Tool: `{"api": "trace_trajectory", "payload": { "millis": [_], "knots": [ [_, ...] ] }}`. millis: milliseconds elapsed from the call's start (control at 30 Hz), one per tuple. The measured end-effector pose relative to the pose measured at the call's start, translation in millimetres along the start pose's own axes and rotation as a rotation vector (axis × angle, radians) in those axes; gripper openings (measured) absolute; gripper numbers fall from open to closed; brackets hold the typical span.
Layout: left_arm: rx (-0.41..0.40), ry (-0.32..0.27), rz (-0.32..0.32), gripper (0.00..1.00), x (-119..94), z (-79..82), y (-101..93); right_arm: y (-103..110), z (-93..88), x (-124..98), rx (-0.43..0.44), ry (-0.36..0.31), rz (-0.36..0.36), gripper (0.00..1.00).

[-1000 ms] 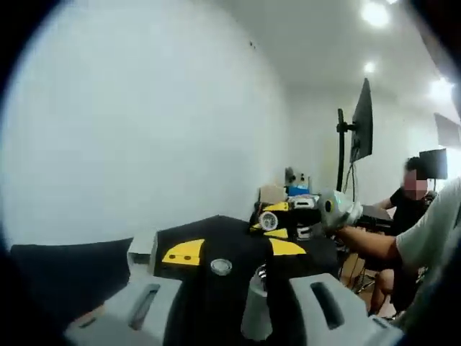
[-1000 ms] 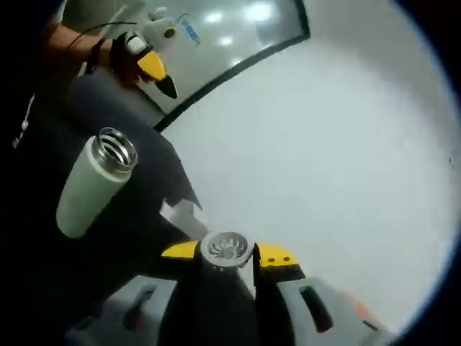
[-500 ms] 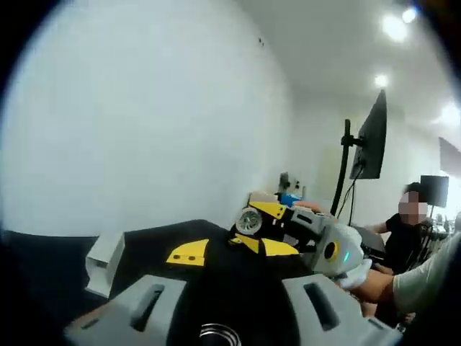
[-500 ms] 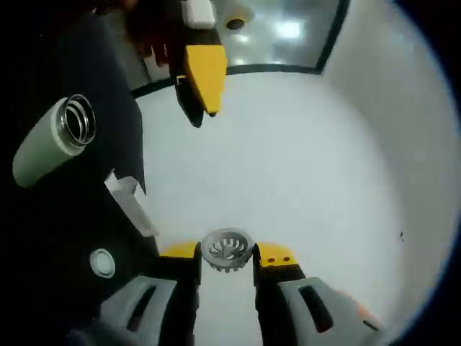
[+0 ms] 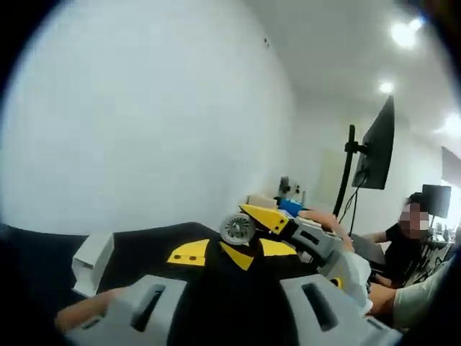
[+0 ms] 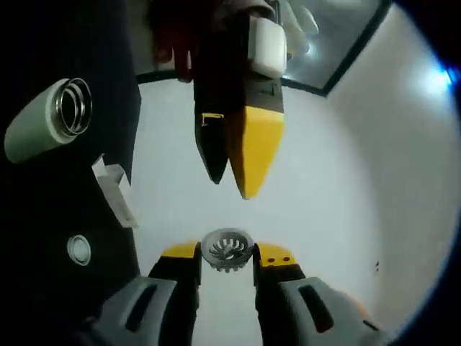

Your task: Assemble the cup parts correctly, then place the assembled cup into the box.

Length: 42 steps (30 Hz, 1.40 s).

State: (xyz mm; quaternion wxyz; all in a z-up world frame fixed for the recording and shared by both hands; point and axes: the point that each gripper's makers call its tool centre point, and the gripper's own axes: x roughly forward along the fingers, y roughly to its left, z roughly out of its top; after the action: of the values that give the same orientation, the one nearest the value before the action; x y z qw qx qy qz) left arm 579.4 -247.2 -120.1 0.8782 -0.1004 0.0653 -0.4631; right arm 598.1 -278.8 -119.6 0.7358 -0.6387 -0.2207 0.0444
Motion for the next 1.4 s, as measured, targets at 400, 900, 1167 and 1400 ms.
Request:
{"api": "trace_trajectory", "payload": {
  "millis": [400,900,1167,1400],
  "knots": [
    [0.008,-0.071,0.03,0.19,9,5.5,-4.0,-8,11.1,-4,-0.01,-0.027,-0.027,0.26],
    [0.038,-0.093,0.052,0.18,16,5.9,-10.5,-7,15.9,-1,-0.028,-0.033,-0.04,0.26],
    [0.031,-0.125,0.073,0.13,17,13.1,-8.1,-9,16.0,-3,-0.027,-0.03,-0.051,0.26],
    [0.042,-0.117,0.074,0.13,21,9.9,-11.0,-9,14.2,-4,-0.03,-0.02,-0.058,0.26]
  ]
}}
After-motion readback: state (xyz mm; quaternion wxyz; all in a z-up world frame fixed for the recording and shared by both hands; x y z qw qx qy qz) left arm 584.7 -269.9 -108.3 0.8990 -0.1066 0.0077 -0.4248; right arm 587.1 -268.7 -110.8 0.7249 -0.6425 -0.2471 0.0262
